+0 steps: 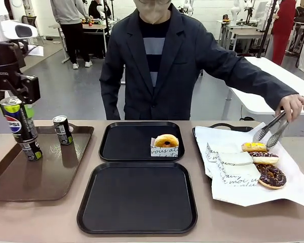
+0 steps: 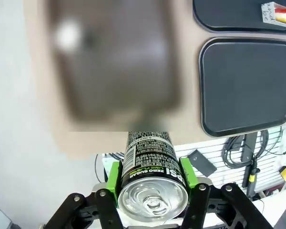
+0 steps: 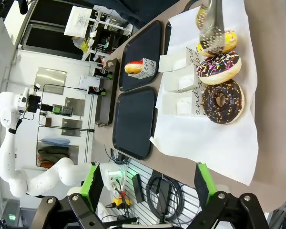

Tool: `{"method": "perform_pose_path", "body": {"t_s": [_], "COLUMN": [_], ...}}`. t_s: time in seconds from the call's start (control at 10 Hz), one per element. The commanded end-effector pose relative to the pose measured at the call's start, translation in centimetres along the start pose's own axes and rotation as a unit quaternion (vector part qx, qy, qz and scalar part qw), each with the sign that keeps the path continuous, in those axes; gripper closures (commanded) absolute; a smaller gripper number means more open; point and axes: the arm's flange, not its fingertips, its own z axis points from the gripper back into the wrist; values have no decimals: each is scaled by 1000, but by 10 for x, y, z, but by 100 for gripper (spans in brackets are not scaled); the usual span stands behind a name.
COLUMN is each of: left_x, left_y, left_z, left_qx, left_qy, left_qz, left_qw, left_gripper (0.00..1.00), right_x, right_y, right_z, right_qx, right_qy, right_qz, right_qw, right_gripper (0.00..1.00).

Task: Set up donuts and drinks on trays.
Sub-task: Pick up one Pepsi coke and place it on the Flat Tray.

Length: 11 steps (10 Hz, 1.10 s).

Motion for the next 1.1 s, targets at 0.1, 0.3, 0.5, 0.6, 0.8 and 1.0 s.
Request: {"method": "perform_pose_path", "body": {"t_s": [0.1,0.3,0.5,0.6,0.8,1.0], "left_x": [71,108,142,159,148,57], "left_y": [-87,-125,-151,-162,-142,-57], "left_z": [-14,-34,-52,-74,-93,-54], "left_qx": [33,25,-10,-23,-33,-54], "left_qy": [-15,-15,-30,-29,29,76], "left_qz": [-42,-50,-54,-64,-85,-127], "left_qw": [998,998,998,997,995,987], "left_gripper": [41,41,41,41,41,41], "right_x": [2,2,2,2,2,2], "right_y": [-1,-1,-1,-1,-1,-1], "right_z": [1,1,1,1,1,1], "right_qx": [9,9,9,9,9,9], "right_qy": [-5,-5,-5,-5,-5,-5], "right_qz": [7,7,7,7,7,7], "right_qw": [1000,1000,1000,1000,1000,1000], "right_gripper": [0,0,0,0,0,0]}}
